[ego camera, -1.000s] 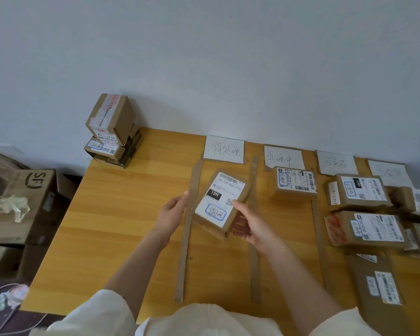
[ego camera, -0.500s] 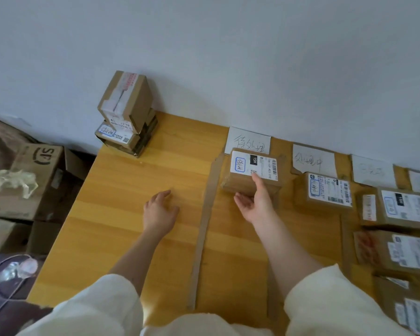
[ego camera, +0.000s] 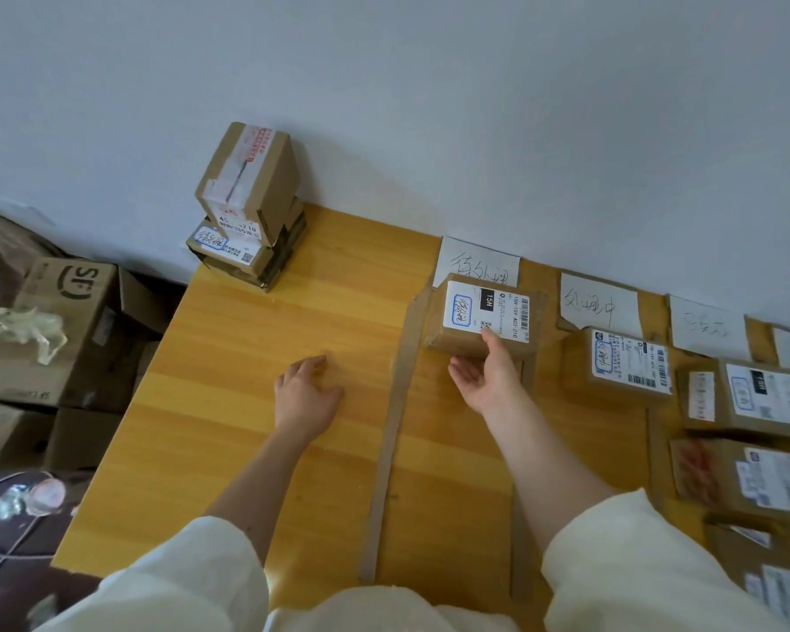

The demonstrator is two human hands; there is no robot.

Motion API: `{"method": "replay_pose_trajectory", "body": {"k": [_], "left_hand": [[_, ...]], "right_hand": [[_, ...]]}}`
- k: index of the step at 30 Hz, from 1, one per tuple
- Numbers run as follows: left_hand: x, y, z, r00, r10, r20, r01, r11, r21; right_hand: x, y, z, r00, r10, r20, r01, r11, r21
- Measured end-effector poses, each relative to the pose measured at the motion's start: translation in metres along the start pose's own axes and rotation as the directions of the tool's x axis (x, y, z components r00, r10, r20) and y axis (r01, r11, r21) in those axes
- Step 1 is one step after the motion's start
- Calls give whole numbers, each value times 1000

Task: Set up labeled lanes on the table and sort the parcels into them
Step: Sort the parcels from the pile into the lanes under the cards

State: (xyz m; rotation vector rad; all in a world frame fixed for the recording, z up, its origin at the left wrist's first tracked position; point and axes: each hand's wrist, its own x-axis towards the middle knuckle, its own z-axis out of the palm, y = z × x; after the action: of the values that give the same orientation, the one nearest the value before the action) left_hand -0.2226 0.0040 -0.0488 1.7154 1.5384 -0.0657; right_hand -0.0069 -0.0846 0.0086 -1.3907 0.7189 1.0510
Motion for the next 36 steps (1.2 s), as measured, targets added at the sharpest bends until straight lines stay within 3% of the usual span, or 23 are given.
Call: {"method": "replay_pose_trajectory", "body": {"k": [6,12,15,19,24,31,36], "left_hand": [[-3,-1,-2,1000,5,12,-5,1000,-30],[4,-6,-17,999,-29,24,34,972,-233],[16,-11,-39,986,-97,-135,41,930,-365],[46,-15,-83,902,-168,-398,-41,884,-466],[87,-10,-131,886,-126,-446,-96,892,-442],[134,-7,-140,931,-47,-362,-53,964,-261],[149,-5,-135,919,3,-394,-97,971,-219]], "right_hand": [[-19,22,14,996,37,-85,-51,984,-173],[-37,42,72,994,2,112,43,919,-393],[-42,40,113,971,15,237,105,867,-487],[-48,35,171,927,12,374,230,770,-595],[-53,37,233,879,20,477,329,699,-635],[-40,52,275,852,118,510,296,695,-655],[-31,53,283,844,137,518,289,697,-656]]}}
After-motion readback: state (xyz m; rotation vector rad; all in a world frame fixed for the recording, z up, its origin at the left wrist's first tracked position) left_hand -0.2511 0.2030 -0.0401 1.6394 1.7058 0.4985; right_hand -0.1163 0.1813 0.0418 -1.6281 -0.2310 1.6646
